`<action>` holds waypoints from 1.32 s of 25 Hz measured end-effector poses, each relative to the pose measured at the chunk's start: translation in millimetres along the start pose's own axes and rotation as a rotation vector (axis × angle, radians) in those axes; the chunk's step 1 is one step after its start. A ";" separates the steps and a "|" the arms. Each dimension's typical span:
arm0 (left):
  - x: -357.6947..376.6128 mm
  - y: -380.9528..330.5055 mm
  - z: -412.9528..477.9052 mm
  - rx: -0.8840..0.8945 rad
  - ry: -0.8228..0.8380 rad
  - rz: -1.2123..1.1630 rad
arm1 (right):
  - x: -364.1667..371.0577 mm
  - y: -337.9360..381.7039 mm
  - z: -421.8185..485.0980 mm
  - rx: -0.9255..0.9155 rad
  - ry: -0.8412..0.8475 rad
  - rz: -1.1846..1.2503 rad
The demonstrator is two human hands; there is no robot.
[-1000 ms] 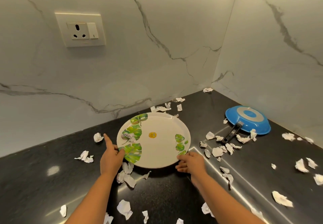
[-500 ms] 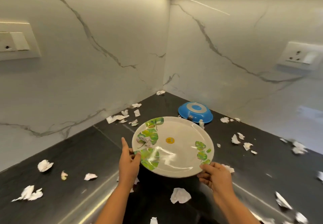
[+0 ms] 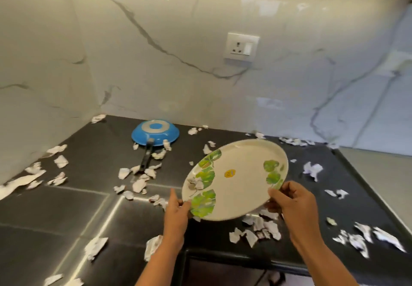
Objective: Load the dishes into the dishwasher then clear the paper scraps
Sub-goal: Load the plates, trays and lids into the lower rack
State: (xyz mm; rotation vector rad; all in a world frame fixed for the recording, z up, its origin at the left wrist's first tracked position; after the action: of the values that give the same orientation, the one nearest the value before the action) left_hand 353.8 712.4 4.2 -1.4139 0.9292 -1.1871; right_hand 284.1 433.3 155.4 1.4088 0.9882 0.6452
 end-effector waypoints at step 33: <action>414.3 2.5 -250.5 -0.352 0.486 -0.358 | -491.2 -79.1 -104.4 -0.001 -0.536 0.005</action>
State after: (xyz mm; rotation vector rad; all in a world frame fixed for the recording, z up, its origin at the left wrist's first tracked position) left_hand 198.5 259.4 75.5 -1.6499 1.3038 -1.7503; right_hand -55.1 55.3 177.0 1.4764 0.5567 0.2444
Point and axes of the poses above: each hand's wrist, its own z-axis towards the middle knuckle, its own x-axis out of the palm, y = z × x, the point moved 9 cm from there along z, towards the middle knuckle, and after that the axes turned 14 degrees about x, right-handed, at the moved point
